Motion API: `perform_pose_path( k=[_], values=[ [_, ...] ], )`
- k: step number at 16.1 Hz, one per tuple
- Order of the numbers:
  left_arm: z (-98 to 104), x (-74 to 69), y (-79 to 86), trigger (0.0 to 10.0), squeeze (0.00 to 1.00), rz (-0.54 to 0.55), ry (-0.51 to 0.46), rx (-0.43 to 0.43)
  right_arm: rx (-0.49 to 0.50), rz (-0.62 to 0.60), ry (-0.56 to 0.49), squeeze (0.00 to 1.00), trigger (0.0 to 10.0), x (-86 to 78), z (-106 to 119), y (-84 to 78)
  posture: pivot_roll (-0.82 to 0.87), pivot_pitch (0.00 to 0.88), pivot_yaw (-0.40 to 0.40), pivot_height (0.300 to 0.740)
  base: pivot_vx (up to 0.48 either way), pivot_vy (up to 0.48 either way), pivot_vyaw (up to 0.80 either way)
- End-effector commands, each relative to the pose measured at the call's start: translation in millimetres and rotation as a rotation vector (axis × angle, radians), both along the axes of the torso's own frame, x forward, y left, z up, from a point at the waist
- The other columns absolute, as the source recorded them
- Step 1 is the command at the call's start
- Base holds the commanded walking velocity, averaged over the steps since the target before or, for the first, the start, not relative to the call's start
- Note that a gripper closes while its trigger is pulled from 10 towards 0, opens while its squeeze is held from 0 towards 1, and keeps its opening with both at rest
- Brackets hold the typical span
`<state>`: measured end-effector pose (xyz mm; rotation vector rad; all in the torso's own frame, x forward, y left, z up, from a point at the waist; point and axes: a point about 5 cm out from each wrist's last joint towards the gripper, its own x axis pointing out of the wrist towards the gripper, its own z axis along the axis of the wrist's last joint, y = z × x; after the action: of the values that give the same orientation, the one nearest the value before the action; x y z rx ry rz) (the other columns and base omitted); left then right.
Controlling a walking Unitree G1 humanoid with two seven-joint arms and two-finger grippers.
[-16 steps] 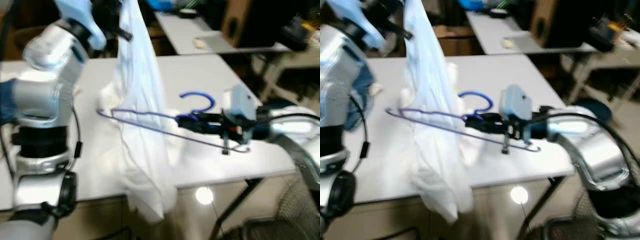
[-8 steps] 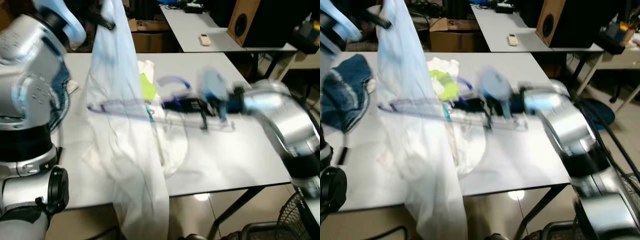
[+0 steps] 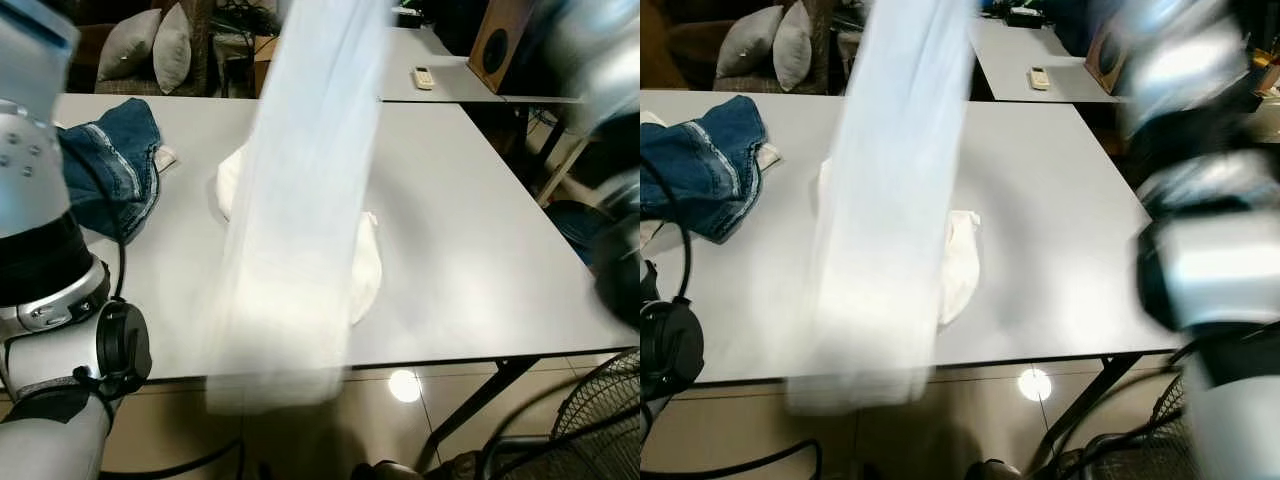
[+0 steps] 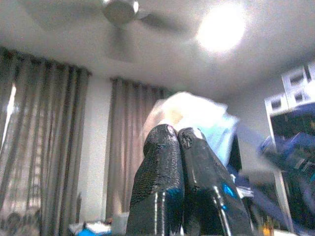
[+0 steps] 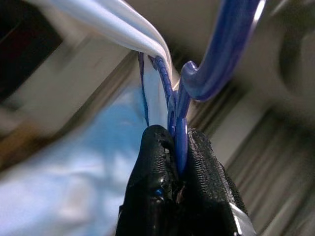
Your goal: Hang hanger
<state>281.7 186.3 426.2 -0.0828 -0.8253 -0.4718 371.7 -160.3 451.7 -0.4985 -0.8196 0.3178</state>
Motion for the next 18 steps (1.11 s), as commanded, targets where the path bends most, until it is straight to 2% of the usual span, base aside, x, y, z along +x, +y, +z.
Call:
perform_pose_path(
  k=[1, 3, 4, 6, 8, 10, 12, 13, 14, 15, 18],
  values=[
    [3.6, -5.9, 1.5, 10.0, 0.0, -0.003, -0.029, -0.027, -0.014, -0.047, 0.017, 0.0, 10.0, 6.2, -11.2, -9.0, -0.02, 0.0, -0.045, 0.74, 0.0, 0.0, 0.0],
    [-6.9, -2.7, -4.3, 10.0, 0.0, -0.01, 0.005, -0.017, -0.107, -0.03, 0.073, 0.0, 10.0, 14.1, -33.0, -4.2, -0.02, 0.0, -0.04, 0.74, 0.0, 0.0, 0.0],
    [-18.1, 2.3, -12.8, 10.0, 0.0, -0.016, 0.036, -0.017, -0.176, 0.014, 0.173, 0.0, 10.0, 23.5, -66.5, 0.2, -0.02, 0.0, -0.035, 0.74, 0.0, 0.0, 0.0],
    [-36.1, 10.2, -19.6, 10.0, 0.0, 0.017, 0.102, 0.012, -0.267, 0.072, 0.311, 0.0, 10.0, 29.9, -111.6, 2.0, -0.03, 0.0, -0.023, 0.74, 0.0, 0.0, 0.0],
    [-68.2, 23.6, -30.6, 10.0, 0.0, 0.057, 0.256, 0.064, -0.395, 0.126, 0.473, 0.0, 10.0, 27.6, -168.8, -3.4, -0.03, 0.0, -0.02, 0.74, 0.0, 0.0, 0.0],
    [-109.9, 38.2, -42.0, 10.0, 0.0, 0.161, 0.419, 0.198, -0.457, 0.228, 0.589, 0.0, 10.0, 13.0, -217.1, -12.8, -0.03, 0.0, -0.015, 0.74, 0.0, 0.0, 0.0],
    [-126.5, 48.2, -42.5, 10.0, 0.0, 0.21, 0.482, 0.21, -0.49, 0.292, 0.652, 0.0, 10.0, 2.1, -236.2, -19.8, -0.04, 0.0, -0.006, 0.74, 0.0, 0.0, 0.0],
    [-136.9, 62.3, -41.9, 10.0, 0.0, 0.262, 0.511, 0.229, -0.539, 0.345, 0.705, 0.0, 10.0, -12.2, -251.1, -31.8, -0.05, 0.0, 0.005, 0.74, 0.0, 0.0, 0.0],
    [-137.6, 65.4, -41.5, 10.0, 0.0, 0.272, 0.512, 0.232, -0.551, 0.353, 0.71, 0.0, 10.0, -15.2, -252.6, -34.2, -0.05, 0.0, 0.006, 0.74, 0.0, 0.0, 0.0],
    [-136.2, 78.0, -38.3, 10.0, 0.0, 0.326, 0.51, 0.233, -0.59, 0.373, 0.722, 0.0, 10.0, -25.3, -253.4, -41.7, -0.06, 0.0, 0.013, 0.74, 0.0, 0.0, 0.0],
    [-126.4, 106.0, -20.1, 10.0, 0.0, 0.477, 0.502, 0.173, -0.666, 0.412, 0.777, 0.0, 10.0, -40.8, -251.9, -51.8, -0.06, 0.0, 0.019, 0.74, 0.0, 0.0, 0.0]
  ],
)
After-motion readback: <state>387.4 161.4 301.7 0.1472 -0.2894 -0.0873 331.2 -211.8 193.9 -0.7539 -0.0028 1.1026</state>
